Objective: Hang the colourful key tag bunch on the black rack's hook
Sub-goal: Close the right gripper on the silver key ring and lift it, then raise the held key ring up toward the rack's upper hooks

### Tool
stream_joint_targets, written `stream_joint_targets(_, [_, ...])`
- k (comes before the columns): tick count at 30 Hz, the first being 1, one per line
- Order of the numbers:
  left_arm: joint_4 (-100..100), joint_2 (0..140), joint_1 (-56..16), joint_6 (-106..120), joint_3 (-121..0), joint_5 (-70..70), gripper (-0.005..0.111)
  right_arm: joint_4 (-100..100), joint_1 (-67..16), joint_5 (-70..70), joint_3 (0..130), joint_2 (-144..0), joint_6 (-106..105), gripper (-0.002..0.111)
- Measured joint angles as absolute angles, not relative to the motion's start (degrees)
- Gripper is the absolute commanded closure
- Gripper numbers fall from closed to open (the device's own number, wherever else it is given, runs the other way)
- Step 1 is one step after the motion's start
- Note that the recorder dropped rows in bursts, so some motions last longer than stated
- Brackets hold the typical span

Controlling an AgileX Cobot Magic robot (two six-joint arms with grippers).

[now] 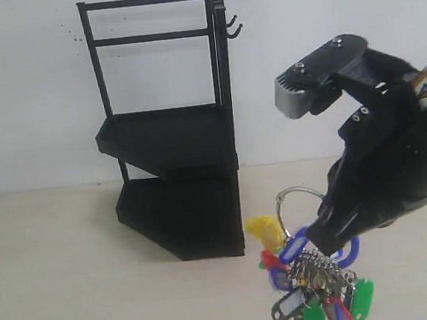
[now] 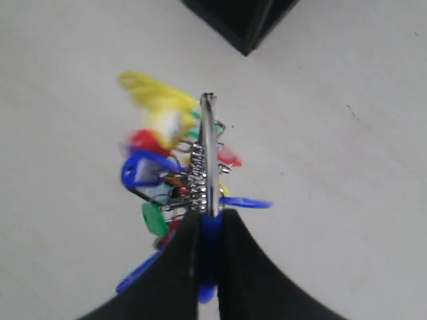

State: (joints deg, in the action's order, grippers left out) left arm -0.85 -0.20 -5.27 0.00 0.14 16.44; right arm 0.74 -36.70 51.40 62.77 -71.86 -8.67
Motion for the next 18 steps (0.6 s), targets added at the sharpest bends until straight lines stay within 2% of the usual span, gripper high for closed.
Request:
stream_joint_targets(2, [-0.85, -0.2, -5.27, 0.0, 0.14, 16.44, 0.102, 2.45, -37.24, 49.91, 62.77, -71.86, -3.45, 0.108])
stream_joint_targets(4, [-0.85, -0.2, -5.27, 0.0, 0.14, 16.44, 0.102, 1.3, -38.36, 49.66, 62.77, -71.86, -8.34, 0.108])
stream_joint_targets(7, [-0.85, -0.2, -5.27, 0.0, 0.14, 16.44, 0.102, 7.14, -39.04, 44.9, 62.67, -71.73, 5.25, 0.108])
stream_joint_targets(11, [-0.85, -0.2, -5.27, 0.0, 0.14, 16.44, 0.102, 6.32, -41.91, 44.56, 62.67, -71.6, -2.85, 0.108])
stream_joint_targets(14, [-0.85, -0.2, -5.27, 0.0, 0.14, 16.44, 0.102, 13.29, -41.91, 43.58, 62.77, -71.6, 7.7, 0.108])
stream_joint_targets(18, [-0.85, -0.2, -5.27, 0.0, 0.14, 16.44, 0.102, 6.81, -42.41, 42.57, 63.01, -71.51, -2.61, 0.108])
